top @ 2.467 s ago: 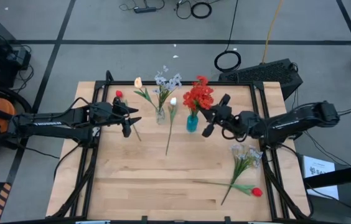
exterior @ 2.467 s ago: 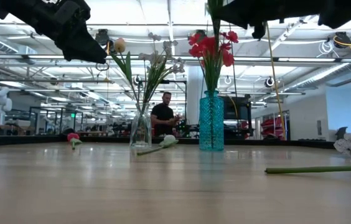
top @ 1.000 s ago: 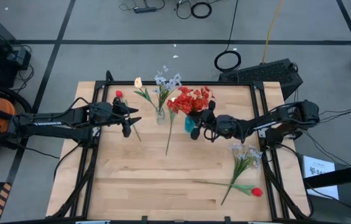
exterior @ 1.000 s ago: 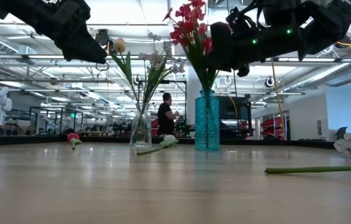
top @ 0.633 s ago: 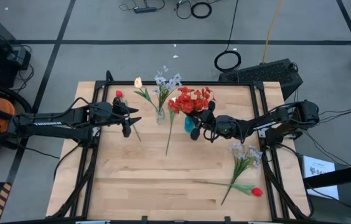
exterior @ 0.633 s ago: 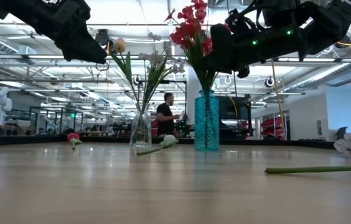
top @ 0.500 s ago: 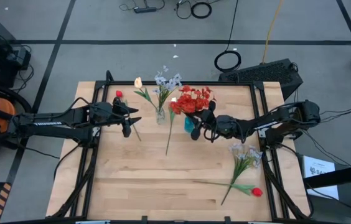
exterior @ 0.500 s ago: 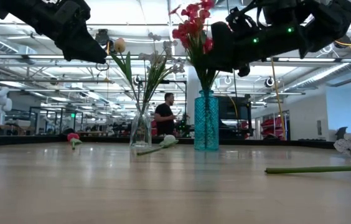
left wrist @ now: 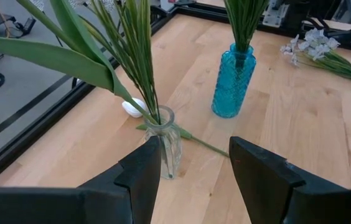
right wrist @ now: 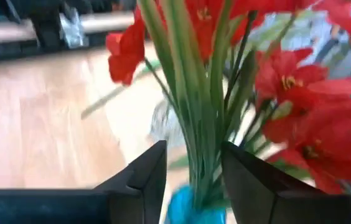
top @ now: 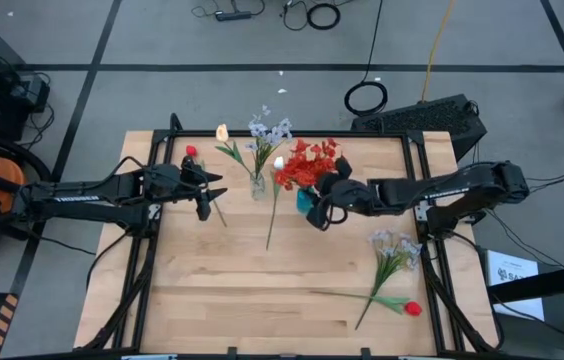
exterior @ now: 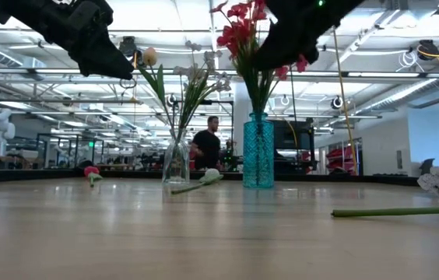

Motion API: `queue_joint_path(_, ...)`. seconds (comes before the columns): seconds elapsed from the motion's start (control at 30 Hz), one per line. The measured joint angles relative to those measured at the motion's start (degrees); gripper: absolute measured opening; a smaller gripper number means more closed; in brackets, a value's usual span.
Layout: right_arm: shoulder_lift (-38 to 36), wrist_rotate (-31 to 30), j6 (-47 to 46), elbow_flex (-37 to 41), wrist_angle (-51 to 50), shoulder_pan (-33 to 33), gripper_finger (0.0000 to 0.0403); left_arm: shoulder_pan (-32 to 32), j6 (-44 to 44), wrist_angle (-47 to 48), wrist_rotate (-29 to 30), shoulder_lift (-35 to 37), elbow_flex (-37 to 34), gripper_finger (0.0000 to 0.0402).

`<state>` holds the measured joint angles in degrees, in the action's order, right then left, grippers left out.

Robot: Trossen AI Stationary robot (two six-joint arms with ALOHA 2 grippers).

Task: Sort flowers into vase by color
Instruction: Put the red flowers into the blue vase, then put the top left red tulip into the blue vase

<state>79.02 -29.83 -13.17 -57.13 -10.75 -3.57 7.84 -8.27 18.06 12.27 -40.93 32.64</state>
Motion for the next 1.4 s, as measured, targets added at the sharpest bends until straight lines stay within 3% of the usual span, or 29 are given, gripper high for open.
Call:
queue_joint_path(0.17,0.22,0.03,-8.92,-9.40,-17.48,-1.69,0.0135,0.02,-0.36,0.00,0.00,0.00,0.00,0.0196)
queue_joint_path(0.33,0.25,2.00,-17.71,-14.35,-24.56,-4.22,0.0124,0.00,-1.69,0.29,2.00,0.00,0.00,0.0196)
queue_joint_path(0.47,0.27,6.36,-22.05,-14.64,-25.43,-7.12,0.0109,0.00,-10.20,3.26,9.96,0.00,0.00,0.0196)
queue_joint_path(0.67,0.27,7.50,-28.37,-13.57,-28.07,-12.09,0.0060,0.27,-28.02,12.61,23.91,-1.67,0.00,0.0196)
queue_joint_path(0.73,0.27,7.69,-31.46,-12.86,-29.66,-13.14,0.0039,1.68,-35.15,15.94,25.58,-3.19,0.00,0.0196)
queue_joint_path(0.9,0.27,7.74,-37.83,-10.28,-31.03,-15.07,0.0003,7.48,-48.28,19.02,18.89,-8.88,0.00,0.0195)
queue_joint_path(1.07,0.27,7.75,-39.76,-9.31,-31.27,-16.10,0.0010,14.06,-52.31,18.89,12.05,-15.43,0.00,0.0196)
queue_joint_path(1.4,0.27,7.72,-36.23,-9.31,-31.19,-16.44,0.0004,22.06,-54.47,17.59,5.49,-25.74,0.00,0.0196)
